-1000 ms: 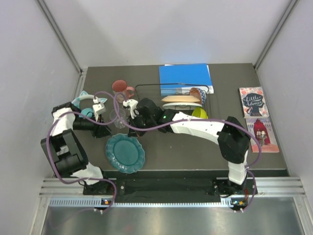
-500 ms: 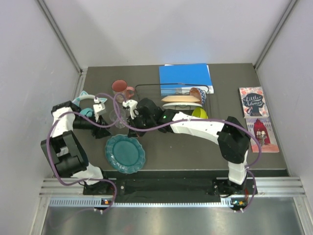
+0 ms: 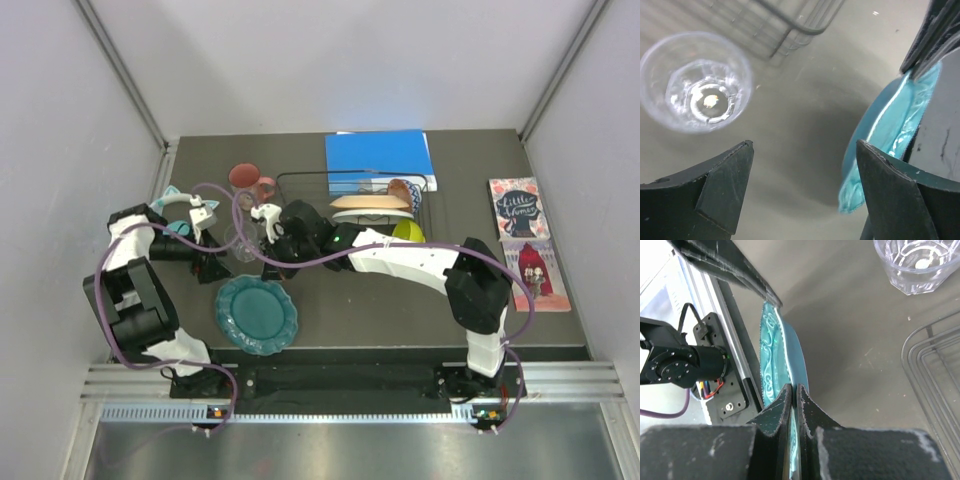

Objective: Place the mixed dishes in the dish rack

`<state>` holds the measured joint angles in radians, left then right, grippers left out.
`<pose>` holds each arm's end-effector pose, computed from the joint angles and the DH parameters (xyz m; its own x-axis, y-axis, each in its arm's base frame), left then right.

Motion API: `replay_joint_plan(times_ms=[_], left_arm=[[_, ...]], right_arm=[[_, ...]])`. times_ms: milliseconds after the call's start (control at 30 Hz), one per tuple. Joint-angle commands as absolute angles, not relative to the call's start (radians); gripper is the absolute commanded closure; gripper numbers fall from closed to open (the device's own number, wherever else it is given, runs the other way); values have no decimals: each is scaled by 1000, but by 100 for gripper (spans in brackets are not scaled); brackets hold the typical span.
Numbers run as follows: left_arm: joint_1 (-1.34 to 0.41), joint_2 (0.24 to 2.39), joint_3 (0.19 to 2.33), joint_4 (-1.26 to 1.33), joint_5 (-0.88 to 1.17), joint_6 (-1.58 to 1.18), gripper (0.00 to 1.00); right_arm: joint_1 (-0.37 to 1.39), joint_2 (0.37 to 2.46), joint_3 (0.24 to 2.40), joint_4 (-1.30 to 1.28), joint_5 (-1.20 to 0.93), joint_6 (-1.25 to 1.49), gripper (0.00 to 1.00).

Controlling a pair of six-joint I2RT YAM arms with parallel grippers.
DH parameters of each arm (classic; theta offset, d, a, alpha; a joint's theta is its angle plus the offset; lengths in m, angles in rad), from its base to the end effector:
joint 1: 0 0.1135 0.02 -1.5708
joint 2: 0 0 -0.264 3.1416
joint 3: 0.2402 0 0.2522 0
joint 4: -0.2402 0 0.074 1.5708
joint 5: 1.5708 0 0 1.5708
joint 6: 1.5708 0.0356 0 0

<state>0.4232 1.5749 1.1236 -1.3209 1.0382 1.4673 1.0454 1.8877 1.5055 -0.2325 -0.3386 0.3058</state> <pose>0.2399 0.0744 0.2344 -0.4560 0.3485 -0.8189 0.8508 0.4407 -0.2862 0.2104 0.3864 0.2666 -0.5625 -0.4040 -0.7214 -0.8208 0.3775 0.4286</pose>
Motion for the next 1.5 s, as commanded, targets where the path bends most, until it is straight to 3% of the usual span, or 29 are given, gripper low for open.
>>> replay_joint_plan(times_ms=[0, 233, 467, 633, 1133, 1233, 1333, 1367, 1467], left_arm=[[397, 1499, 1103, -1508, 1065, 1474, 11], [292, 1445, 1072, -1506, 1012, 1439, 12], [295, 1460, 1155, -1508, 1006, 1384, 13], [230, 1439, 1074, -1508, 992, 1394, 12], [190, 1637, 1097, -1508, 1020, 1451, 18], [183, 1651, 1098, -1506, 1032, 1450, 23], [178, 1651, 1098, -1508, 1039, 1448, 49], [176, 1648, 1097, -1508, 1037, 1447, 63], [176, 1640, 1098, -1508, 1026, 1444, 76]], right_arm=[[1034, 1841, 1535, -140, -359, 295, 100], [1028, 1842, 1534, -130, -365, 296, 100], [1022, 1842, 1525, -126, -371, 296, 100], [1011, 1835, 1522, -101, -368, 305, 100], [991, 1853, 1670, -176, -382, 253, 100], [985, 1856, 1696, -184, -383, 253, 100], [982, 1862, 1704, -190, -383, 250, 100], [983, 1862, 1703, -190, -383, 252, 100], [983, 1861, 1692, -193, -383, 249, 100]])
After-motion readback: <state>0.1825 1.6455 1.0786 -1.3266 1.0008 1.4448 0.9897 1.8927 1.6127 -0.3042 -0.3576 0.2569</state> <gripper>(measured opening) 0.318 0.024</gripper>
